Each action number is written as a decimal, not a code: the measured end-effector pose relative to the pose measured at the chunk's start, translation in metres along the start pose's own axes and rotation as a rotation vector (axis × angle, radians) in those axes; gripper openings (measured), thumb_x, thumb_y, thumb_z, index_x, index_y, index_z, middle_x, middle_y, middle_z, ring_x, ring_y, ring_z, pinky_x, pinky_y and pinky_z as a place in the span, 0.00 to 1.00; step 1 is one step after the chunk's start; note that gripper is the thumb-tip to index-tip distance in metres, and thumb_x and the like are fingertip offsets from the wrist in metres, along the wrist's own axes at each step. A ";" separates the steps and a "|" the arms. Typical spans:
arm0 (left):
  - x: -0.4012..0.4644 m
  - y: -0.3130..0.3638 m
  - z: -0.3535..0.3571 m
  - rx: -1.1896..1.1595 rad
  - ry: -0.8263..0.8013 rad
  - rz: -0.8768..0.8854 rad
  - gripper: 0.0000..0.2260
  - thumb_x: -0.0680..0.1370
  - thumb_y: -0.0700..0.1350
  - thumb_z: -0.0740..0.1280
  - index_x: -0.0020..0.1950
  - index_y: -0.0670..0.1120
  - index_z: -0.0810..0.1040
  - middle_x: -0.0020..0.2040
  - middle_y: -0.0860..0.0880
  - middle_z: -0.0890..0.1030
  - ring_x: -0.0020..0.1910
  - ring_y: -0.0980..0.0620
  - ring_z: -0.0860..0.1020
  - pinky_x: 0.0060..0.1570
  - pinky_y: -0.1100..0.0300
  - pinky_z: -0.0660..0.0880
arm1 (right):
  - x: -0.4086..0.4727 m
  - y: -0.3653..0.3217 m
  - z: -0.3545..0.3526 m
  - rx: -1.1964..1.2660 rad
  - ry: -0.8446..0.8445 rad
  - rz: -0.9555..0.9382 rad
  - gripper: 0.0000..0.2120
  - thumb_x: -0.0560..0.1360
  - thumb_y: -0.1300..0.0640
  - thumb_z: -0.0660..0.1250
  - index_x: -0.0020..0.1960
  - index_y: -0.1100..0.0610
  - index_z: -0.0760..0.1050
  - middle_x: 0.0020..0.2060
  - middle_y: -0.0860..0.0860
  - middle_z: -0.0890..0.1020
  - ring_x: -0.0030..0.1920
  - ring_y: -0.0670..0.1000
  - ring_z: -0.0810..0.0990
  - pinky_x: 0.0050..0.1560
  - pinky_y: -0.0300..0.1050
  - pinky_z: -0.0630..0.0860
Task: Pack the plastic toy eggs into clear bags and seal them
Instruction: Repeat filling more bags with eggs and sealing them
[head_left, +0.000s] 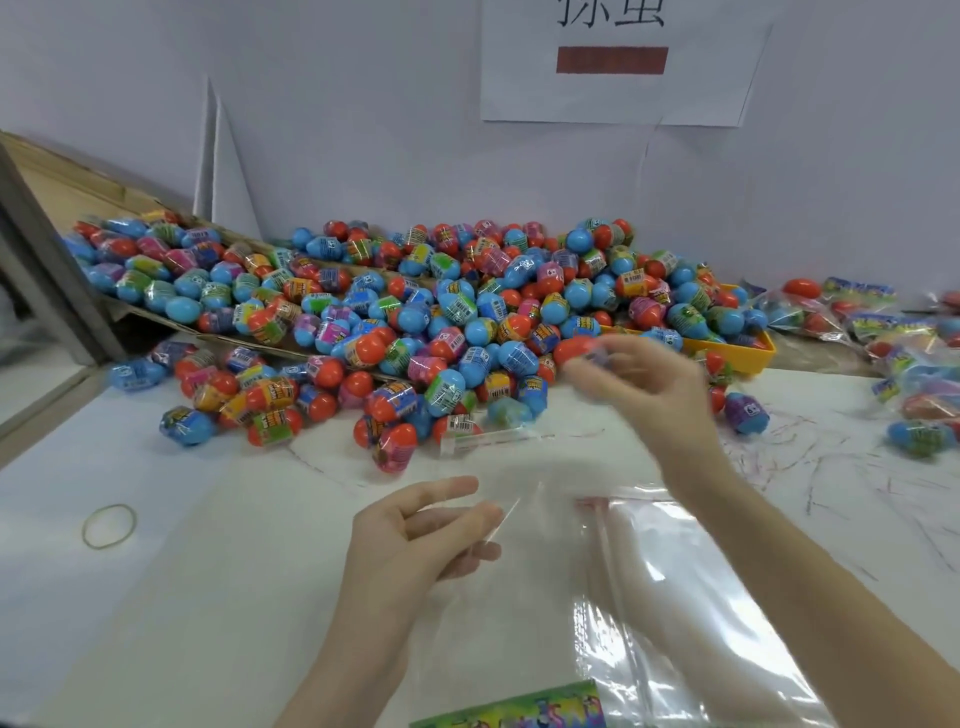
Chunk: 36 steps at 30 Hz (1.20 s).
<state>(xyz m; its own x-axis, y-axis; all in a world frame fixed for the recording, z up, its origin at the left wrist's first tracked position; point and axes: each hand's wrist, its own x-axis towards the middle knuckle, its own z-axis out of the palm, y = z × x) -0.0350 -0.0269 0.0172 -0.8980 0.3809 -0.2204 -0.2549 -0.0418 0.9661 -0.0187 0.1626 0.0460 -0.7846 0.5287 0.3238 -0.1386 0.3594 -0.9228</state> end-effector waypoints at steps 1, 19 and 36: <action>-0.001 0.001 0.002 0.006 -0.009 0.009 0.10 0.66 0.39 0.74 0.46 0.45 0.80 0.35 0.45 0.84 0.30 0.52 0.82 0.30 0.67 0.76 | -0.006 -0.012 -0.011 0.179 -0.033 0.016 0.11 0.61 0.52 0.77 0.42 0.50 0.80 0.36 0.46 0.82 0.38 0.46 0.80 0.41 0.36 0.75; -0.019 0.028 0.024 0.021 -0.277 0.165 0.14 0.56 0.43 0.74 0.40 0.45 0.83 0.35 0.45 0.84 0.30 0.52 0.81 0.30 0.67 0.75 | -0.039 -0.062 -0.040 -0.590 -0.521 -0.359 0.16 0.62 0.59 0.77 0.48 0.50 0.82 0.42 0.44 0.76 0.40 0.45 0.73 0.42 0.35 0.72; -0.019 0.024 0.016 -0.023 -0.421 0.078 0.13 0.60 0.49 0.73 0.43 0.49 0.84 0.39 0.47 0.85 0.40 0.50 0.84 0.36 0.66 0.77 | -0.041 -0.063 -0.033 -0.156 -0.751 -0.010 0.15 0.65 0.52 0.68 0.51 0.51 0.80 0.46 0.48 0.84 0.42 0.50 0.84 0.45 0.48 0.81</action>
<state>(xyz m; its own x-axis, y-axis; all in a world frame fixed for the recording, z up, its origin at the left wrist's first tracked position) -0.0179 -0.0201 0.0465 -0.6916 0.7191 -0.0679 -0.2040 -0.1044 0.9734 0.0418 0.1441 0.0976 -0.9915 -0.1191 0.0515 -0.1043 0.4956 -0.8623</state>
